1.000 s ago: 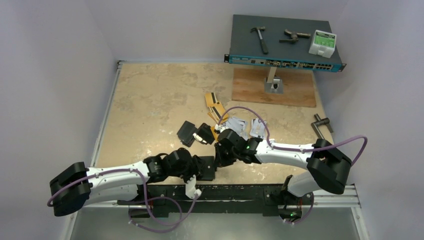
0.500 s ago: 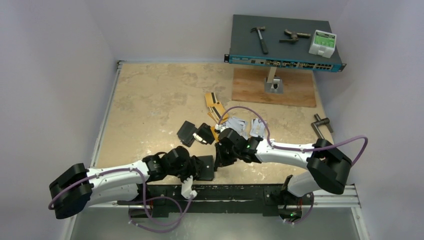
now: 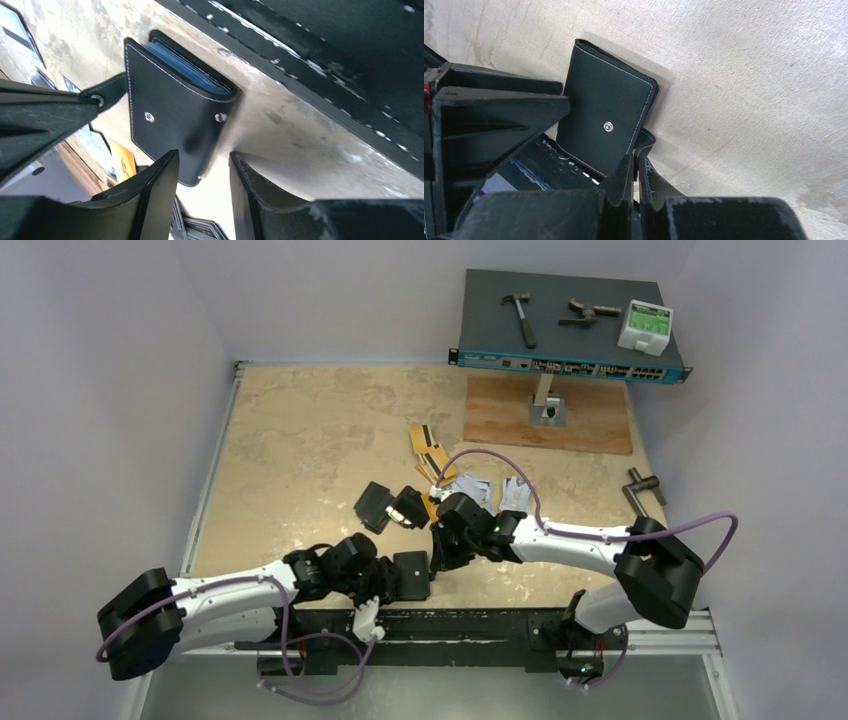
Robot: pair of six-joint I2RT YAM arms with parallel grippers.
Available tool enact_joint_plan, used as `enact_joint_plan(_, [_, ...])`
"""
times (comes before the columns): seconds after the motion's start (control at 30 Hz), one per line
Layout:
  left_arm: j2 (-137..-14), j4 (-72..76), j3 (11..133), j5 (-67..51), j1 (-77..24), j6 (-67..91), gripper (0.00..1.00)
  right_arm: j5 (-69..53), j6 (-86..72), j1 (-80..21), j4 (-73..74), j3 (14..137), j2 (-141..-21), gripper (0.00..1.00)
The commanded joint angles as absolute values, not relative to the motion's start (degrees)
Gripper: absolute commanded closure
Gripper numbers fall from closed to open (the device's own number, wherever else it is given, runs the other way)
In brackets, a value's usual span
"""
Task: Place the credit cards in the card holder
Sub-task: Close the card holder at the corner of the board.
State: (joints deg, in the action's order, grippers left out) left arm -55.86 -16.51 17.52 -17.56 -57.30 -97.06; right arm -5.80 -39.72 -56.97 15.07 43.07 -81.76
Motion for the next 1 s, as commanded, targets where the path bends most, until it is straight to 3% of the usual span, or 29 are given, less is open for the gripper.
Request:
enact_joint_plan(0.0, [-60.70, -10.43, 20.06, -19.50, -59.48, -95.15, 0.58, -7.49, -38.12, -56.70, 14.23, 45.01, -82.28, 1.00])
enact_joint_plan(0.17, [-66.81, -9.35, 24.17, -18.09, -61.61, -92.33, 0.58, -7.96, -36.96, -56.69, 14.06, 45.60, -84.22, 1.00])
enact_joint_plan(0.37, [-68.60, -11.56, 25.18, -17.34, -65.69, -89.87, 0.66, -7.21, -35.81, -55.51, 14.23, 46.17, -84.99, 1.00])
enact_joint_plan(0.6, [-71.60, -11.84, 26.75, -15.57, -69.17, -83.20, 0.85, -8.61, -33.83, -54.49, 14.87, 46.15, -84.87, 1.00])
enact_joint_plan(0.7, [-72.17, -10.58, 25.51, -14.95, -69.15, -83.80, 0.96, -9.38, -33.19, -54.47, 15.27, 46.01, -84.62, 0.90])
enact_joint_plan(0.8, [-71.95, -10.34, 24.69, -14.83, -69.17, -84.22, 0.97, -8.86, -32.81, -54.40, 16.49, 46.12, -84.02, 0.76])
enact_joint_plan(0.97, [-71.16, -10.88, 23.96, -14.85, -69.17, -84.76, 0.97, -8.09, -32.53, -53.67, 18.17, 46.44, -82.71, 0.70])
